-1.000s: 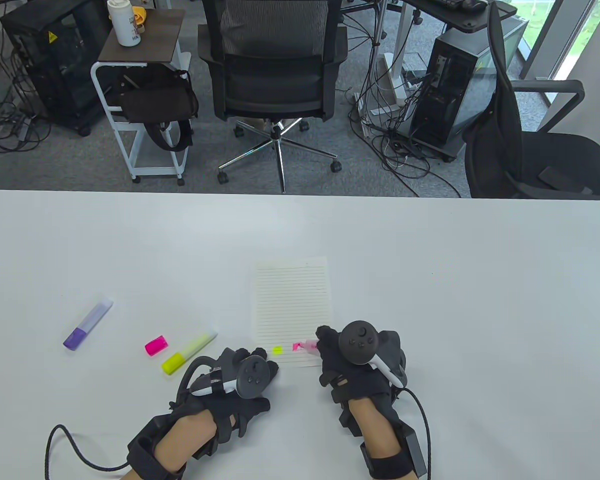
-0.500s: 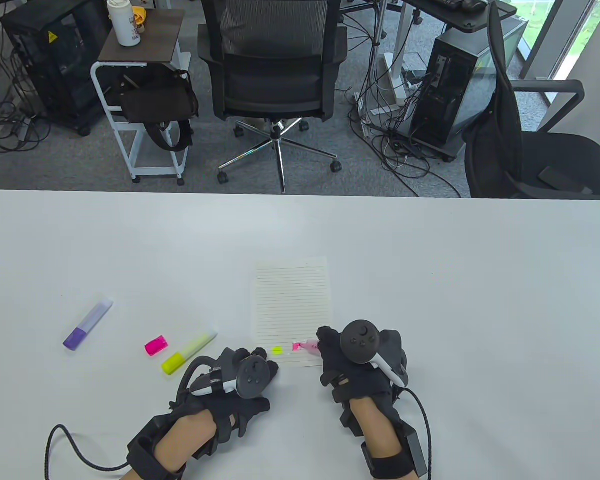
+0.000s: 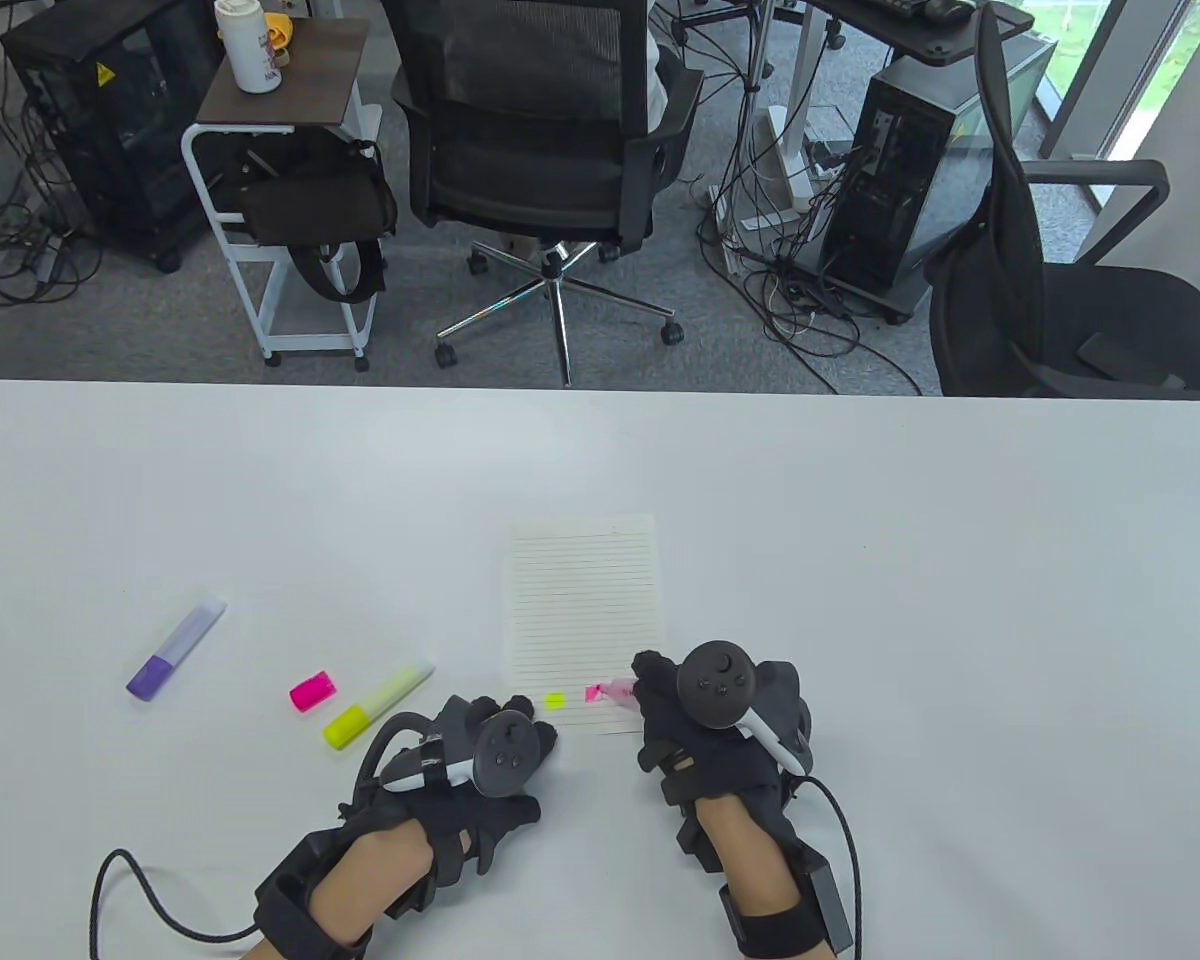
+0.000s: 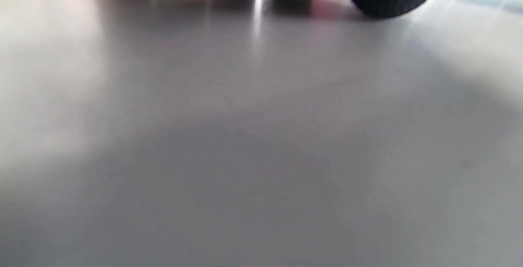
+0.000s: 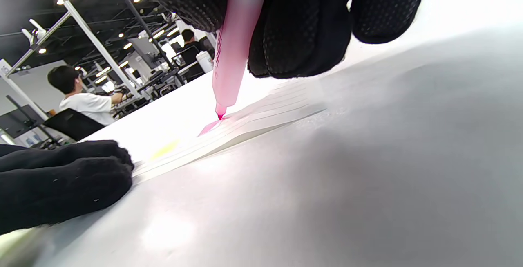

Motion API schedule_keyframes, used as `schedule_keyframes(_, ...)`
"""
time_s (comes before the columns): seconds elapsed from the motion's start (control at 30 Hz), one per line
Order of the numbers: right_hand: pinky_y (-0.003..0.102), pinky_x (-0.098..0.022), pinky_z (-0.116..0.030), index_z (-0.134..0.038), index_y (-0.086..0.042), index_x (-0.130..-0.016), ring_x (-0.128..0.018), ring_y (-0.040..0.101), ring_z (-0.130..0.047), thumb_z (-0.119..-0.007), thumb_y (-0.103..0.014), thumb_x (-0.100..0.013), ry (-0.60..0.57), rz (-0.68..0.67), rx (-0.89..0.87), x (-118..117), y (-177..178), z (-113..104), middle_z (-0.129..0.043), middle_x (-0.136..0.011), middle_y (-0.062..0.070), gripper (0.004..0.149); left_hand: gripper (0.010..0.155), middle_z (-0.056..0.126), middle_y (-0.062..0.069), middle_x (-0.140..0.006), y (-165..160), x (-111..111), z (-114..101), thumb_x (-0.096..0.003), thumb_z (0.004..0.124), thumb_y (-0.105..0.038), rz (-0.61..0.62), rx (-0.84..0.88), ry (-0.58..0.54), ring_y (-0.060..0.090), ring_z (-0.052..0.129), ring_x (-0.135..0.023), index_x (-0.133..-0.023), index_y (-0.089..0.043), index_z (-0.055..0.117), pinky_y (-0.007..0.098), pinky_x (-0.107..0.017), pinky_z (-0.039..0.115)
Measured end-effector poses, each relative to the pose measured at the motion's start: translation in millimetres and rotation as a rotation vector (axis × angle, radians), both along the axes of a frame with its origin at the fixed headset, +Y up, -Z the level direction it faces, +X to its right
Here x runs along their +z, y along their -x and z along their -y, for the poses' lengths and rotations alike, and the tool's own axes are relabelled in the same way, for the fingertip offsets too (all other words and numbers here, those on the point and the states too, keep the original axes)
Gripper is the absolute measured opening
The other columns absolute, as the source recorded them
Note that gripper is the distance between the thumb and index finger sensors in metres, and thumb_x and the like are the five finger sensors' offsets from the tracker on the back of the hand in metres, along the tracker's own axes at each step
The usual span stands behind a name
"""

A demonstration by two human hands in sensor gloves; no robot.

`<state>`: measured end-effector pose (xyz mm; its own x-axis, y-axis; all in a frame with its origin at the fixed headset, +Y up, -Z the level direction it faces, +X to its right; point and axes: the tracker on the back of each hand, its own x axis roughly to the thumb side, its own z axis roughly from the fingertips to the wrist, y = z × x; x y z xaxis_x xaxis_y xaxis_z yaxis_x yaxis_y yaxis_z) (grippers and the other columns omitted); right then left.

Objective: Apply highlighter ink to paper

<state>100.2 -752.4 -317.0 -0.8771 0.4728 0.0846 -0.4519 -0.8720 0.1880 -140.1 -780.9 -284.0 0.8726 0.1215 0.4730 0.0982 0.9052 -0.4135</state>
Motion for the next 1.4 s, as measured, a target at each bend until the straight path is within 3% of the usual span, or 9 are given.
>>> schedule_keyframes(0.17, 0.06, -0.065, -0.068, -0.071, -0.022, -0.101, -0.056, 0.032, -0.092, -0.073, -0.034, -0.063, 0.048, -0.025, -0.026, 1.4, -1.2, -2.8, -0.088, -0.083, 0.014, 0.04, 0.075, 0.027, 0.002, -0.117, 0.0, -0.1, 0.1, -0.0453, 0.068, -0.057, 0.0, 0.0, 0.0, 0.039, 0.037, -0.107, -0.109, -0.032, 0.037, 0.065, -0.074, 0.042)
schedule_keyframes(0.33, 0.06, -0.065, -0.067, -0.069, -0.023, -0.102, -0.057, 0.031, -0.092, -0.072, -0.035, -0.064, 0.006, 0.005, -0.003, 0.4, -0.8, -0.3, -0.087, -0.085, 0.014, 0.04, 0.076, 0.027, 0.002, -0.117, -0.1, -0.1, 0.3, -0.0453, 0.068, -0.057, 0.0, 0.0, 0.0, 0.04, 0.037, -0.107, -0.109, -0.032, 0.037, 0.065, -0.074, 0.042)
schedule_keyframes(0.53, 0.06, -0.065, -0.068, -0.072, -0.022, -0.1, -0.055, 0.032, -0.092, -0.073, -0.034, -0.063, 0.048, -0.012, -0.03, 0.9, -2.9, -2.4, -0.089, -0.082, 0.014, 0.039, 0.076, 0.027, 0.002, -0.117, -0.1, -0.2, 0.3, -0.0454, 0.068, -0.057, 0.0, 0.0, 0.001, 0.039, 0.037, -0.107, -0.109, -0.032, 0.037, 0.065, -0.074, 0.042)
schedule_keyframes(0.7, 0.06, -0.065, -0.067, -0.068, -0.023, -0.102, -0.058, 0.032, -0.092, -0.072, -0.035, -0.064, -0.005, 0.018, -0.008, 0.0, -2.5, -0.2, -0.087, -0.085, 0.014, 0.04, 0.076, 0.027, 0.002, -0.117, -0.1, -0.2, 0.4, -0.0454, 0.068, -0.057, 0.0, -0.001, 0.001, 0.039, 0.037, -0.107, -0.109, -0.032, 0.037, 0.065, -0.074, 0.042)
schedule_keyframes(1.13, 0.06, -0.065, -0.068, -0.072, -0.022, -0.1, -0.055, 0.032, -0.092, -0.073, -0.034, -0.063, 0.054, -0.016, -0.032, 1.0, -1.5, -1.9, -0.089, -0.082, 0.014, 0.039, 0.076, 0.027, 0.002, -0.117, 0.2, -0.4, 0.5, -0.0453, 0.068, -0.057, 0.001, 0.001, 0.001, 0.039, 0.037, -0.107, -0.109, -0.032, 0.037, 0.065, -0.074, 0.042)
schedule_keyframes(1.4, 0.06, -0.065, -0.068, -0.07, -0.022, -0.101, -0.056, 0.032, -0.092, -0.073, -0.035, -0.064, 0.023, 0.003, -0.02, -0.1, -2.1, -0.2, -0.088, -0.083, 0.014, 0.04, 0.076, 0.027, 0.002, -0.117, 0.1, -0.5, 0.5, -0.0454, 0.068, -0.057, 0.001, 0.0, 0.002, 0.04, 0.037, -0.107, -0.109, -0.032, 0.037, 0.065, -0.074, 0.042)
